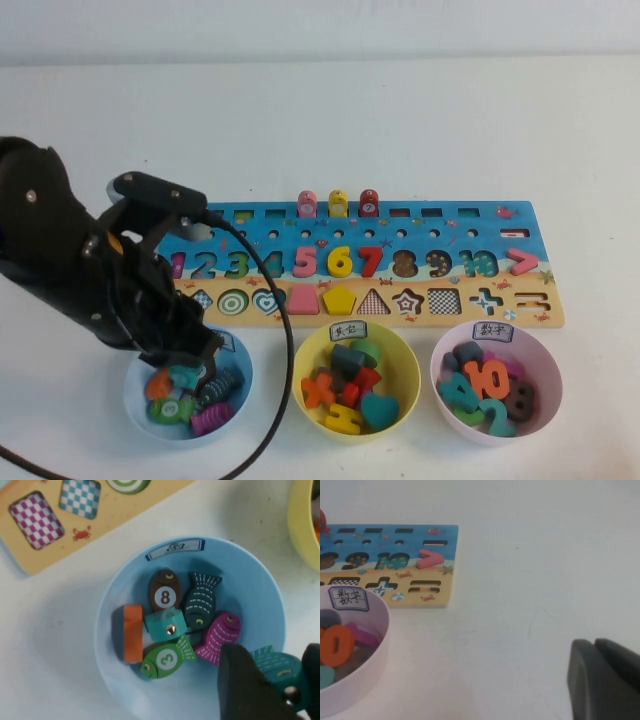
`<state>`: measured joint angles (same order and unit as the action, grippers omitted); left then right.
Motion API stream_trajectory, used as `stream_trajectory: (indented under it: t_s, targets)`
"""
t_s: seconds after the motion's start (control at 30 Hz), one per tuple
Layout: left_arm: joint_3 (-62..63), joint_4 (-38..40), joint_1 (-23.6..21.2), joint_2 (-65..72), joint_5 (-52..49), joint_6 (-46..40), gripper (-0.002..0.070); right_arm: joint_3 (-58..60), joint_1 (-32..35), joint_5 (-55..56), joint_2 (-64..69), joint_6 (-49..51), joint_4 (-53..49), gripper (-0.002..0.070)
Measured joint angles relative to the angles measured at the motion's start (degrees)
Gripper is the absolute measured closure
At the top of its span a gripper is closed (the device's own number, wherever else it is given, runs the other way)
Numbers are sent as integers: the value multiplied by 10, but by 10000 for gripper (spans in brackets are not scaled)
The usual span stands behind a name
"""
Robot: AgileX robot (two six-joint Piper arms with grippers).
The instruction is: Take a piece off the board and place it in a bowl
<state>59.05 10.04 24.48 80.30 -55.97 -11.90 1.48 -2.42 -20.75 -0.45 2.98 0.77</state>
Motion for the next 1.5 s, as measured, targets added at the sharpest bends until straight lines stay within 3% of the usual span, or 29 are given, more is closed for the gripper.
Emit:
stream_trajectory:
  t_s: [0.57, 0.77, 0.93, 1.03, 1.17, 1.27, 1.5]
  targets:
    - [-14, -10, 0, 88, 59, -45, 468, 0, 0, 0, 0, 0, 0, 694]
    - [-14, -10, 0, 88, 60, -39, 327, 0, 0, 0, 0, 0, 0, 694]
    - [-14, -12, 0, 79, 49, -31, 296, 0, 0, 0, 0, 0, 0, 694]
    - [-14, -12, 0, 42, 55, -32, 344, 0, 0, 0, 0, 0, 0, 694]
    - [-14, -13, 0, -68, 80, -40, 564, 0, 0, 0, 0, 0, 0, 694]
    - [-15, -14, 0, -165, 87, -44, 643, 0, 0, 0, 0, 0, 0, 694]
    - [-105, -14, 0, -371, 119, -19, 675, 0, 0, 0, 0, 0, 0, 694]
